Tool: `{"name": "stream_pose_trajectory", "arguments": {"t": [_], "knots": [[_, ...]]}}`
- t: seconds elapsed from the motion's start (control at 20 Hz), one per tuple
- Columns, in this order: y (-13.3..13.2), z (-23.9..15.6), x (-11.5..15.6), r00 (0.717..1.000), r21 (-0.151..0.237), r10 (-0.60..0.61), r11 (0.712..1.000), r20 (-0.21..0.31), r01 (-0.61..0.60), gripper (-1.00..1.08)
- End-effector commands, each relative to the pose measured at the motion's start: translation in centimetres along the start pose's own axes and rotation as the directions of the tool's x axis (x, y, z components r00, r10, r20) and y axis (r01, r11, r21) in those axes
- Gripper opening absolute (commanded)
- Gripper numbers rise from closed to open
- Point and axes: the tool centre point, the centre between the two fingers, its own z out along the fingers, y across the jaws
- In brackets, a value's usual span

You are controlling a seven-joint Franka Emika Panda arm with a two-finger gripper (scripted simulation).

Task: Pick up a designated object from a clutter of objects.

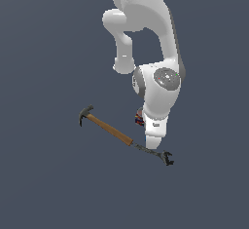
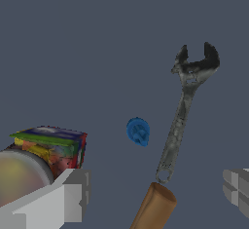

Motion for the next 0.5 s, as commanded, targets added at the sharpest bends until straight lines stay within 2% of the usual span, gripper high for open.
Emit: {"name": "stream_pose_trajectory", "arguments": {"t": [0.0,0.45], "knots": [[-0.1,0.6,0.4,0.999,-0.001,-0.048,0.999,-0.006,0.048,1.00],[-0.2,1.7,1.1,0.992,-0.002,-0.125,0.992,-0.015,0.125,1.00]]}}
